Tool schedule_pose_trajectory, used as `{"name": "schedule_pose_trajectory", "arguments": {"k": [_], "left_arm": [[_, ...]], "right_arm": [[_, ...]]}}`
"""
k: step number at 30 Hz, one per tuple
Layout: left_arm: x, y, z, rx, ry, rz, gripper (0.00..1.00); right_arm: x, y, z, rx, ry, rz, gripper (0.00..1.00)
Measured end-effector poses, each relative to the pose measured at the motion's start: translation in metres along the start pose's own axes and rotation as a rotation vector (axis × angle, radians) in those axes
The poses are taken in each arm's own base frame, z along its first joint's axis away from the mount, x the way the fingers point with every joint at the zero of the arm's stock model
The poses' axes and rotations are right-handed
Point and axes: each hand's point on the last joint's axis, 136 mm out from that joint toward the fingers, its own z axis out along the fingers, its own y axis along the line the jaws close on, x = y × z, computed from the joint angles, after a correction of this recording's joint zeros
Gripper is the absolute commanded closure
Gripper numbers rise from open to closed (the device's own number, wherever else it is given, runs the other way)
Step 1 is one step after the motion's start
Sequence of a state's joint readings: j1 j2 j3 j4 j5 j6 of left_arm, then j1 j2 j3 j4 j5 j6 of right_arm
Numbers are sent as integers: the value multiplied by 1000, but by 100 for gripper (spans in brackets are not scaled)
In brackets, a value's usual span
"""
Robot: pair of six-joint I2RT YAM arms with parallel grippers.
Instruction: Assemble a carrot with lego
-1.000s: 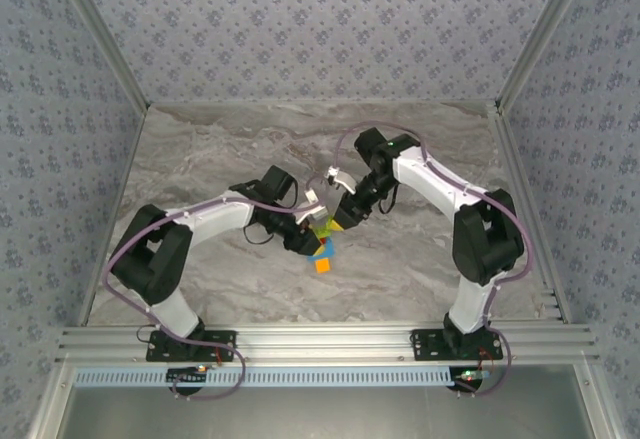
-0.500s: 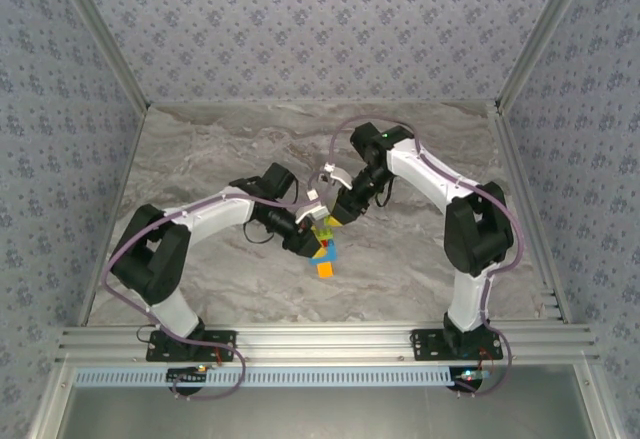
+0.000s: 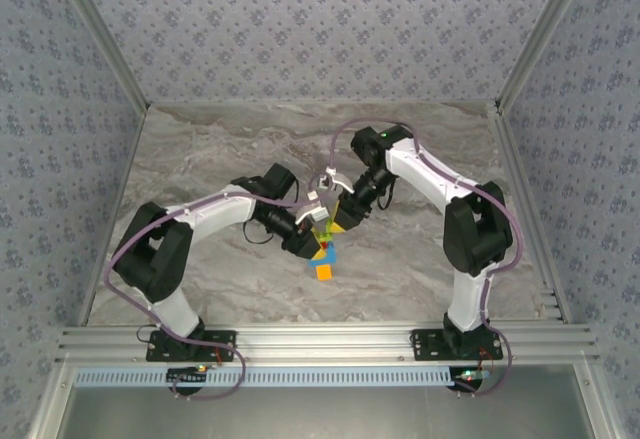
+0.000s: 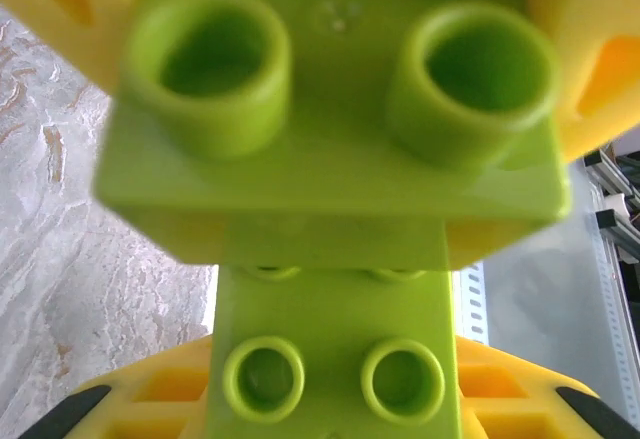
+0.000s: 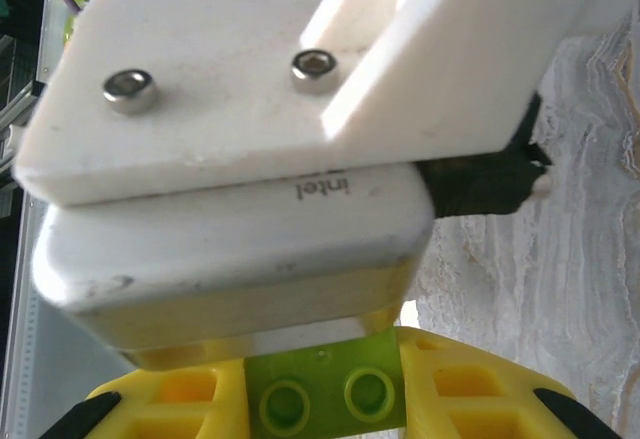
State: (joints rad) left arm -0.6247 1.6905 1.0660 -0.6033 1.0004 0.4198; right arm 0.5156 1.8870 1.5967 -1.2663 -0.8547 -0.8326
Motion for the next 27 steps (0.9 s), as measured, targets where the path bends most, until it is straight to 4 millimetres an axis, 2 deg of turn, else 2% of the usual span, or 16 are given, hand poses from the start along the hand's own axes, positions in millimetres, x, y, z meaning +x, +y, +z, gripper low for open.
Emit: {"name": "schedule_pose_trajectory", "arguments": {"k": [8,27], "left_arm": [[-1,-1,0,3,-1,2,91],[7,0,0,-11,30,-32,91]], "right_arm": [[1,5,4,-21,22,6,77],[5,1,16,-59,54,42,77]]}}
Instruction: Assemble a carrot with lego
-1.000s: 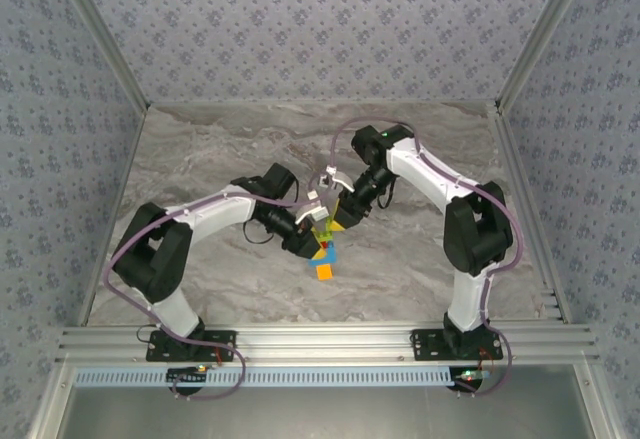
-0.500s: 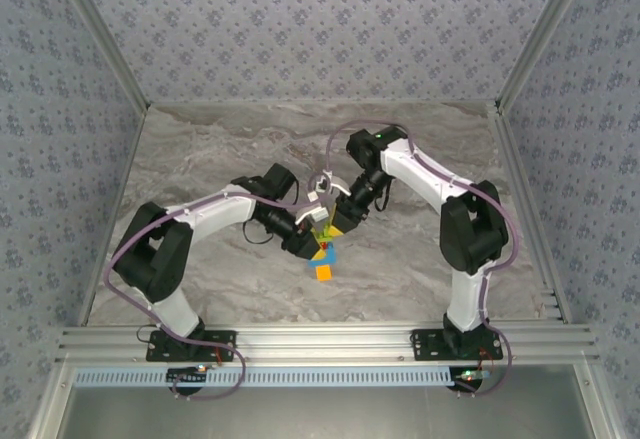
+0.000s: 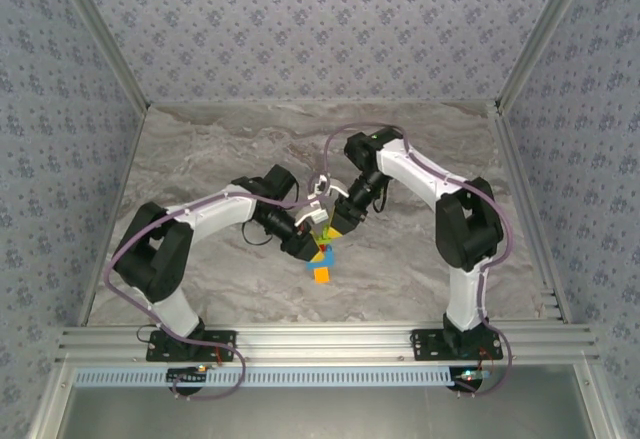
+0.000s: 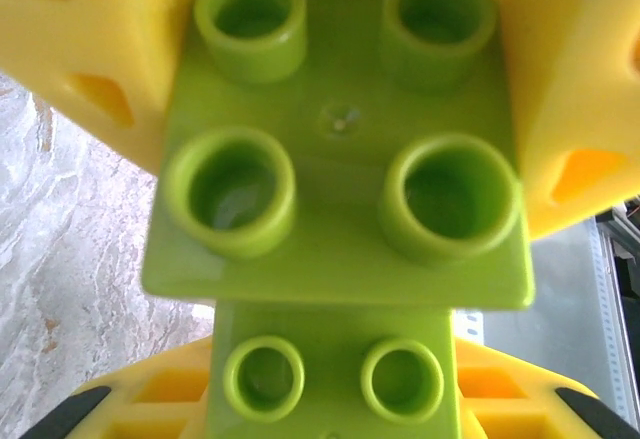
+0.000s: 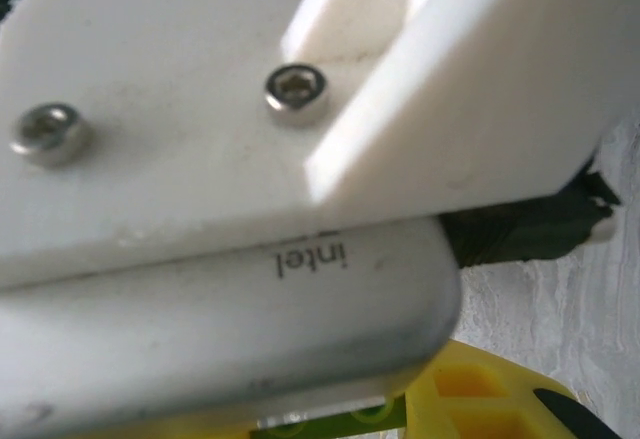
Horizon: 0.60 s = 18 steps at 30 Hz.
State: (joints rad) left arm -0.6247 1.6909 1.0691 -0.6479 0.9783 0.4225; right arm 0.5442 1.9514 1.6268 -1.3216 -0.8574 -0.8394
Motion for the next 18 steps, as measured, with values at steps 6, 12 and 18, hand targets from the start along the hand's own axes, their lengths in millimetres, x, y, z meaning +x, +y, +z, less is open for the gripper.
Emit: {"name": "schedule_pose_trajectory", "arguments": {"k": [6,12,18], "left_arm": [[6,3,3,-7,23,-22,91],[6,4,3,-11,25,-24,95],[6,5,3,-13,23,-23,96]], "right_arm": [[3,-3,6,-12,25,19,77],[4,-4,7,-10,29,21,76],[4,-4,7,-12,28,22,76]]}}
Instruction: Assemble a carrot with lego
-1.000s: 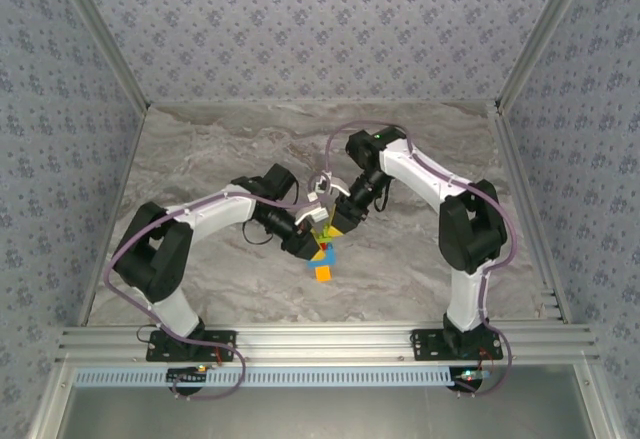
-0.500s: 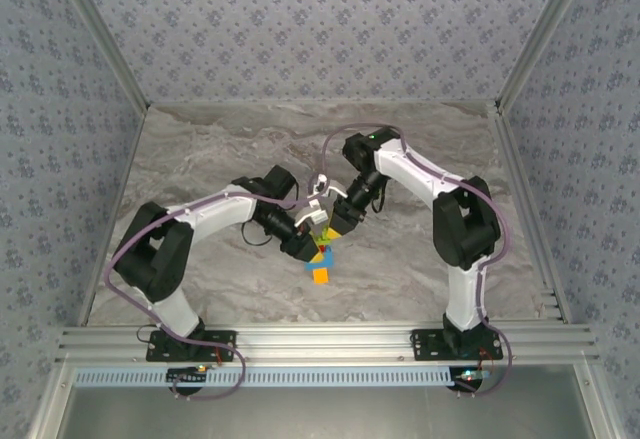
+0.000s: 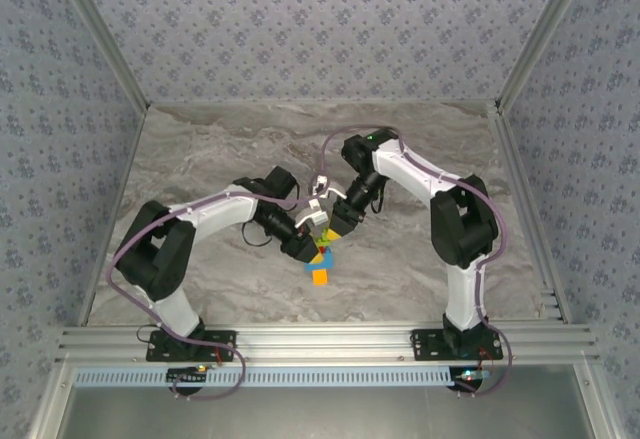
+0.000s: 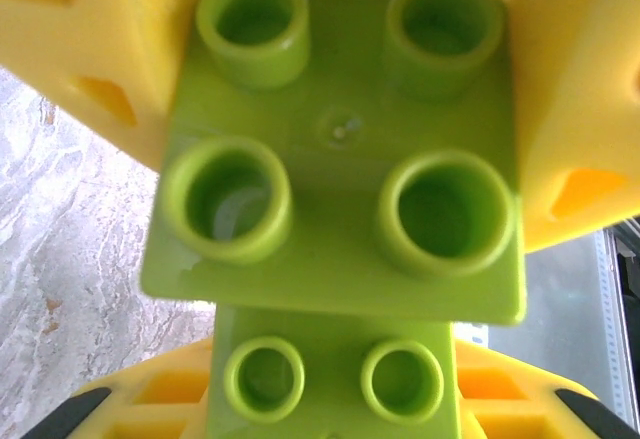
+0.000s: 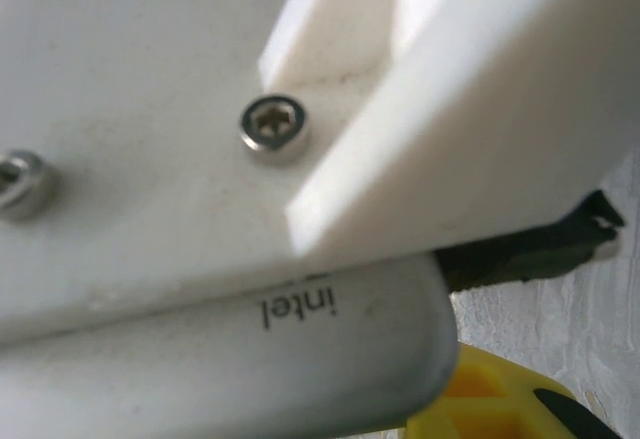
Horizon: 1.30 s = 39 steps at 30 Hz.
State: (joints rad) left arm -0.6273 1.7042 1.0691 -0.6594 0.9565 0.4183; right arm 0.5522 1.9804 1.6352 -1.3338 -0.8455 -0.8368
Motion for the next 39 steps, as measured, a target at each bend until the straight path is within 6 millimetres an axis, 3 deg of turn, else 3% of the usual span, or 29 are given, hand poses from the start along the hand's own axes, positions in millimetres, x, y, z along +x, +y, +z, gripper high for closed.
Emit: {"name": "schedule_pose_trajectory", "arguments": {"k": [27,39], "left_arm": [[-7,4,-5,-62,-27,44,96],[3,0,-4,-36,-8,15,99]], "right_arm": [[-2,0,-6,-28,-49,-20,75],[0,4,5,-27,-10,-40,74]]}}
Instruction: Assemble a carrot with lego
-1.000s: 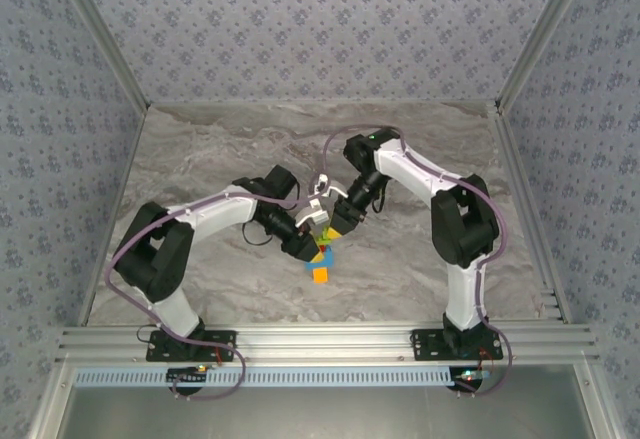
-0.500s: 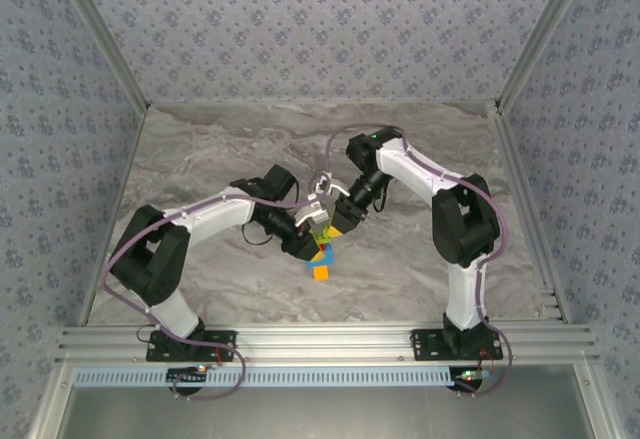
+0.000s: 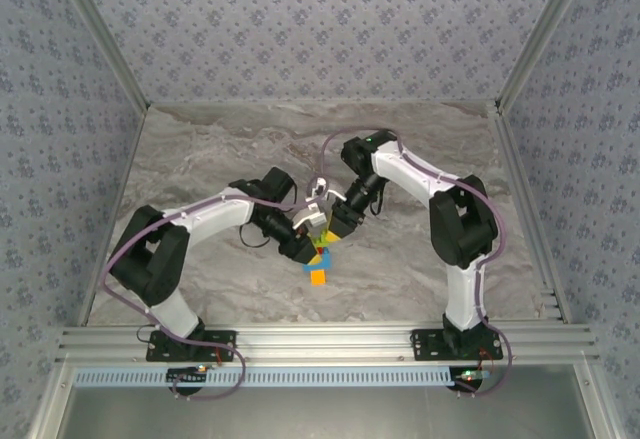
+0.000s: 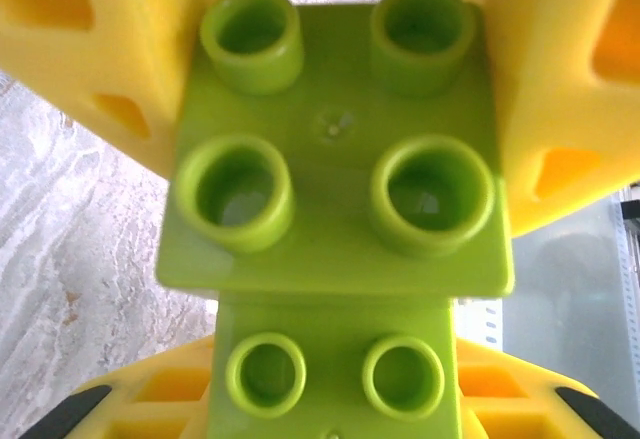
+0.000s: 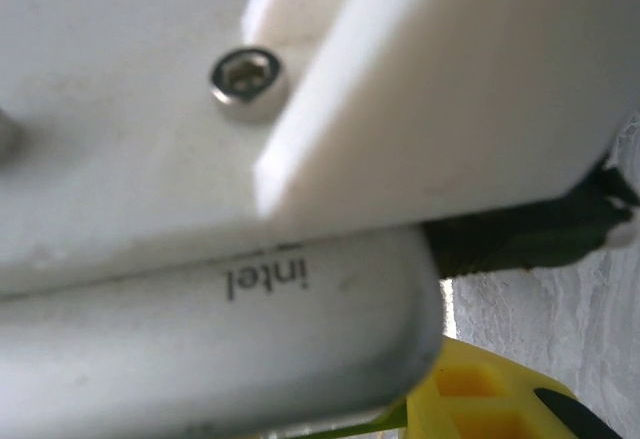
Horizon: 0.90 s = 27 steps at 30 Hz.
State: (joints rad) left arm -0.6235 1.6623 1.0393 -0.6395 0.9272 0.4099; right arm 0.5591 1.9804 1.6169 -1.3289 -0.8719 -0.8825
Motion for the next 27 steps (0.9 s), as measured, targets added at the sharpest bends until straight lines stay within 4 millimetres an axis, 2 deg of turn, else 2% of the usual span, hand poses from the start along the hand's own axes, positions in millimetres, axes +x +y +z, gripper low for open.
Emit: {"name": "schedule_pose_trajectory", "arguments": {"k": [26,27], "left_arm": [[5,3,-3,-29,-5,-12,100],[5,3,-3,-30,-5,-12,100]], "right_arm": [[-2,-2,5,0,-14,0,67],[-3,-2,5,2,-14,2,64]]}}
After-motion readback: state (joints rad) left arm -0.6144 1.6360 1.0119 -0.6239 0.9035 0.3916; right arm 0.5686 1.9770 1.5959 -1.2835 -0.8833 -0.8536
